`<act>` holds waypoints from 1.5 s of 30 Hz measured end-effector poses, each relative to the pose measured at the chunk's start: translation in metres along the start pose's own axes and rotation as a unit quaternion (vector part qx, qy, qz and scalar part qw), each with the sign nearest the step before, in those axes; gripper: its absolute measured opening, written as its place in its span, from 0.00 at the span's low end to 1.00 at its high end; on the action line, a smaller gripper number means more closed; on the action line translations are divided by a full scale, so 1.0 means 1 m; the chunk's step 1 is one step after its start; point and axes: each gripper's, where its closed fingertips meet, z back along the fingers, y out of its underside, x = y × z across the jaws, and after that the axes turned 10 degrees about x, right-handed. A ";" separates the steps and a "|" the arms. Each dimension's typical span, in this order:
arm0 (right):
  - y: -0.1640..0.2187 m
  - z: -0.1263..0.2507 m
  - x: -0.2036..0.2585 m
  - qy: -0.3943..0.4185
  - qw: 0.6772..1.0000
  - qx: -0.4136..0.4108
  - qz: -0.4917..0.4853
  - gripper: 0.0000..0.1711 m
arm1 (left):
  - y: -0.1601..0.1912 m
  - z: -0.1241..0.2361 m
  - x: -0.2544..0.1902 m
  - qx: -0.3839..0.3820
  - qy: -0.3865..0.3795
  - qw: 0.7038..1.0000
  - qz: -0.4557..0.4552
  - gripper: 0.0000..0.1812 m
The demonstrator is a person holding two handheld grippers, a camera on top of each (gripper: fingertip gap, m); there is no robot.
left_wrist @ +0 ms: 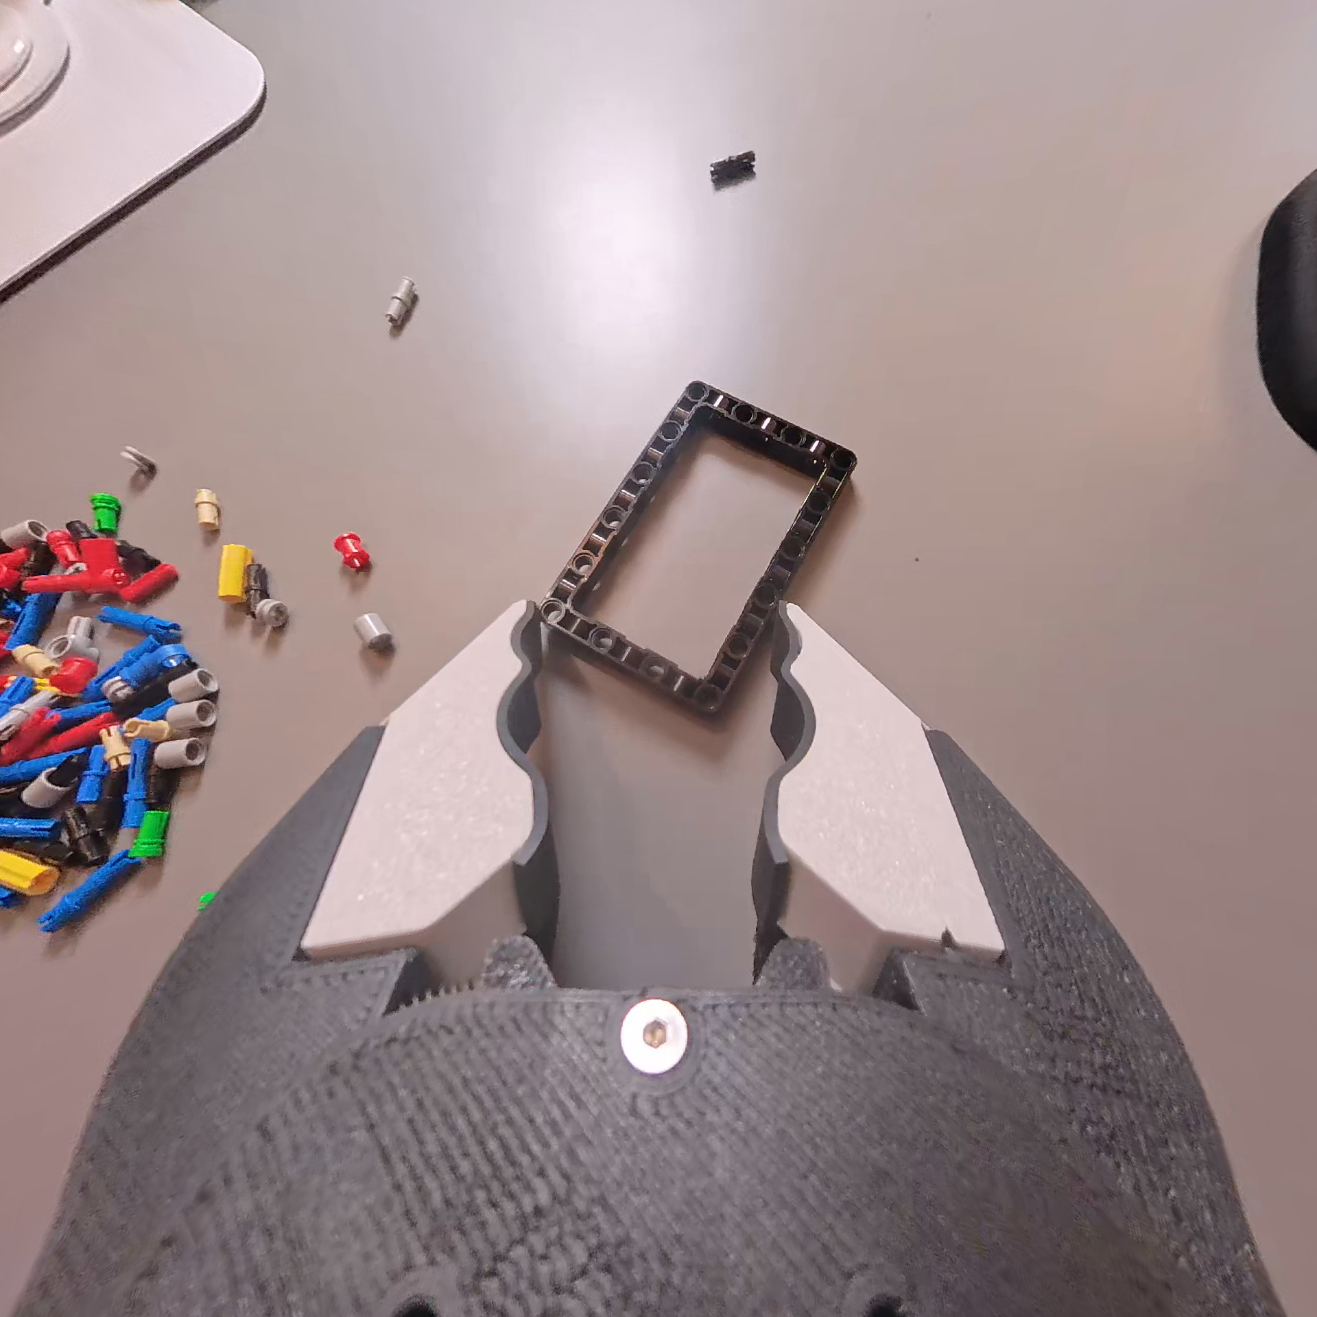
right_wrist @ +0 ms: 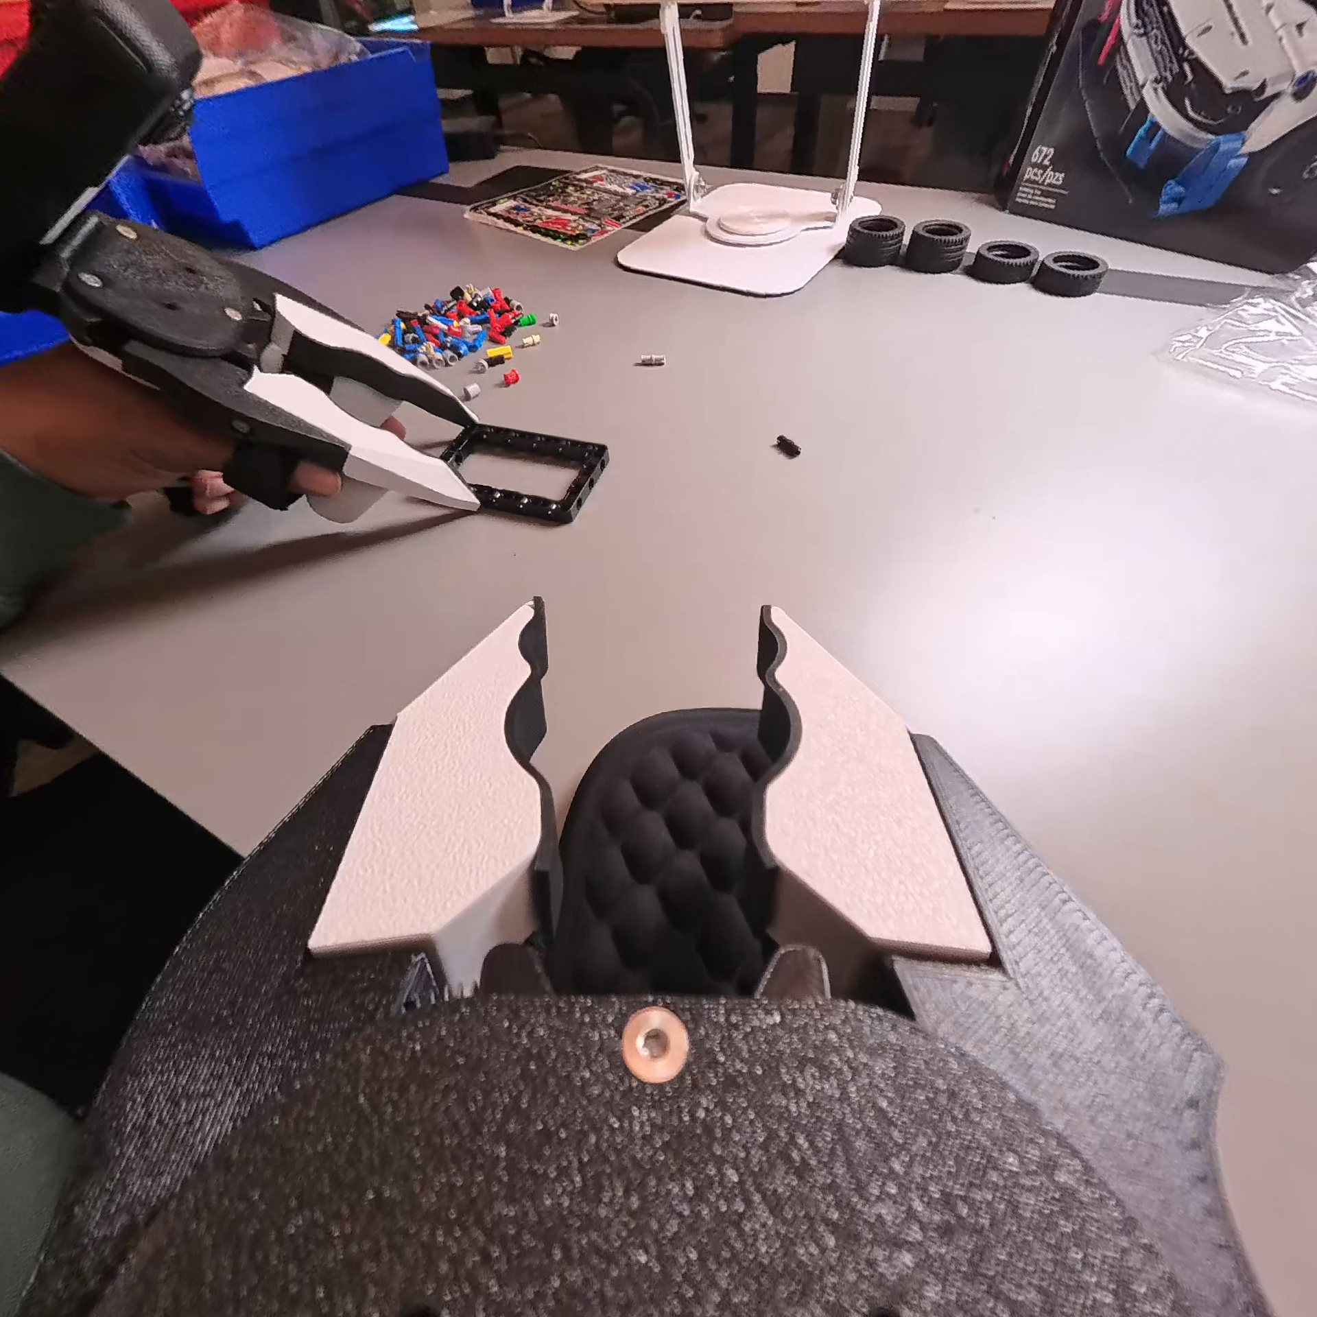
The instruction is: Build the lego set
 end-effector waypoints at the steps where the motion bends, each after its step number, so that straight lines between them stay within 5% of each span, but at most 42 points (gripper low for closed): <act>1: -0.001 0.000 0.000 0.001 1.000 -0.002 0.002 0.34 | -0.001 -0.001 0.002 0.000 0.001 1.000 0.003 0.35; 19: -0.007 0.007 -0.004 -0.004 0.999 -0.033 -0.012 0.34 | -0.045 -0.036 0.031 0.023 -0.012 1.000 -0.005 0.35; 28: -0.016 0.014 -0.019 0.005 0.999 -0.046 0.006 0.33 | -0.068 0.005 0.039 -0.079 -0.018 0.997 0.021 0.42; 32: -0.047 0.018 -0.088 0.065 0.995 -0.056 0.041 0.29 | -0.075 0.035 0.038 -0.105 -0.007 0.994 0.004 0.40; 38: -0.059 -0.049 -0.242 0.130 0.991 0.022 0.002 0.33 | -0.062 0.036 0.061 -0.139 -0.010 0.990 -0.003 0.37; 45: -0.051 -0.137 -0.398 0.220 0.954 0.203 -0.027 0.55 | -0.051 0.030 0.070 -0.173 0.008 0.985 0.021 0.34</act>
